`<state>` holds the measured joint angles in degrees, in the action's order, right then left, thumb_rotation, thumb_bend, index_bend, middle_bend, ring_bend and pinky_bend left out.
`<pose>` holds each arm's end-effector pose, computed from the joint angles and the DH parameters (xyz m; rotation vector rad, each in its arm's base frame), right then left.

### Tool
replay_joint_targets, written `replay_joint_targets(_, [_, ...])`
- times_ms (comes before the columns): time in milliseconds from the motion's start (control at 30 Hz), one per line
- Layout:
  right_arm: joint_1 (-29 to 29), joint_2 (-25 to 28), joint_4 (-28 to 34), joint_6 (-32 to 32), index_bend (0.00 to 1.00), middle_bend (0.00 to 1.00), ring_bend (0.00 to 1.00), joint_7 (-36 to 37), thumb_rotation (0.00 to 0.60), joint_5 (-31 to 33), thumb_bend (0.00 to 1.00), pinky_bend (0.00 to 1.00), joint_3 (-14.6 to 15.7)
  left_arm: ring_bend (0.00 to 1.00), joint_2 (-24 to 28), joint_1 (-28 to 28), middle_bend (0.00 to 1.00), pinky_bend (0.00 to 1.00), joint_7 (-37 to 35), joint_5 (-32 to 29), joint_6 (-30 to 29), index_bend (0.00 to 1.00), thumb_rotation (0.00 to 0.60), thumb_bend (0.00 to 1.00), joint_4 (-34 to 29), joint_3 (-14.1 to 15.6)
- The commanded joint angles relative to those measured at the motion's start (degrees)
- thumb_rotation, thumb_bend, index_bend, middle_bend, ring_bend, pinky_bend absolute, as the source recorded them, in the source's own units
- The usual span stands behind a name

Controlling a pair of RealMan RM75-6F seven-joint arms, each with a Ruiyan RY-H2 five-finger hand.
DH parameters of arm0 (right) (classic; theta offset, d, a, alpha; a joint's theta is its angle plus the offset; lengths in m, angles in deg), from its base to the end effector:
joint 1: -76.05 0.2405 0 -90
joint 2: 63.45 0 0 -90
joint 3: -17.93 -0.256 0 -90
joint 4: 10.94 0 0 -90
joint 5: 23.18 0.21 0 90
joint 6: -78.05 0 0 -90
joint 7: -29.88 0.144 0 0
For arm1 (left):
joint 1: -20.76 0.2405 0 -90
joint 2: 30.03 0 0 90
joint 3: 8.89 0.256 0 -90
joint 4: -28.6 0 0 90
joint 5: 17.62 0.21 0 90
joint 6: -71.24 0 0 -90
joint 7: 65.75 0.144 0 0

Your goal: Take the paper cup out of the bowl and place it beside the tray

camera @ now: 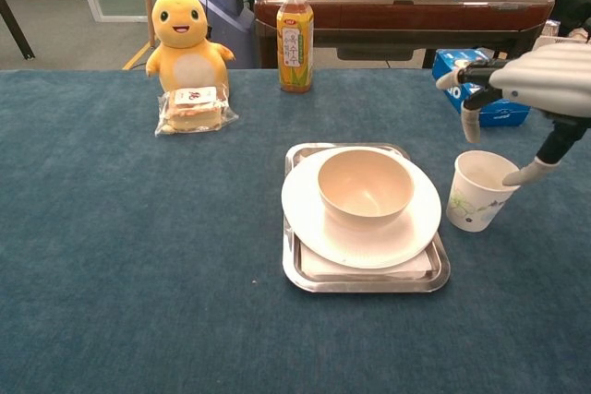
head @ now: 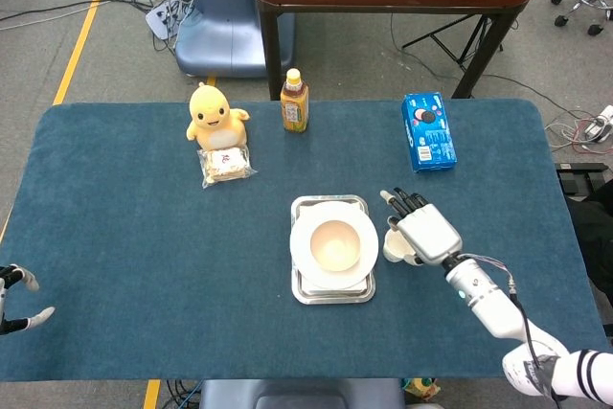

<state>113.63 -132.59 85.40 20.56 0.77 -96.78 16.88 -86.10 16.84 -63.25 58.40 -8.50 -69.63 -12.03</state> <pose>-0.1981 -0.3061 0.0641 2.0165 -0.5736 0.6432 -0.3300 0.1733 0.1924 -1.2967 -0.9872 -0.7049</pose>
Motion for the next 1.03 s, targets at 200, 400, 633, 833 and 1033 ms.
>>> replay_joint_targets(200, [-8.0, 6.8, 8.3, -13.7, 0.43, 0.09, 0.0, -4.6, 0.6, -2.9, 0.15, 0.17, 0.6, 0.31, 0.3, 0.0, 0.43, 0.45, 0.0, 0.2, 0.1, 0.54, 0.6, 0.0, -0.6, 0.2])
replay_joint_targets(400, [-15.6, 9.9, 10.8, -22.5, 0.43, 0.1, 0.0, 1.5, 0.6, -6.5, 0.15, 0.17, 2.6, 0.31, 0.0, 0.1, 0.43, 0.45, 0.9, 0.2, 0.1, 0.54, 0.6, 0.0, -0.9, 0.5])
replay_joint_targets(633, [-23.1, 9.7, 6.8, -29.8, 0.43, 0.1, 0.0, 11.3, 0.6, -8.7, 0.15, 0.17, 3.9, 0.31, -0.6, 0.1, 0.43, 0.45, 2.5, 0.8, -0.3, 0.54, 0.6, 0.0, -1.3, 0.8])
replay_joint_targets(833, [-25.0, 10.1, 4.1, -31.5, 0.43, 0.1, 0.0, 17.7, 0.6, -9.2, 0.15, 0.17, 2.0, 0.31, -1.9, -0.3, 0.43, 0.45, 4.2, 2.3, 0.2, 0.54, 0.6, 0.0, -1.2, 1.7])
replay_joint_targets(1033, [-25.5, 10.0, 2.8, -29.5, 0.43, 0.1, 0.0, 21.1, 0.6, -8.5, 0.15, 0.17, 1.0, 0.31, -2.7, -0.5, 0.43, 0.45, 5.6, 1.9, 1.0, 0.54, 0.6, 0.0, -1.2, 2.1])
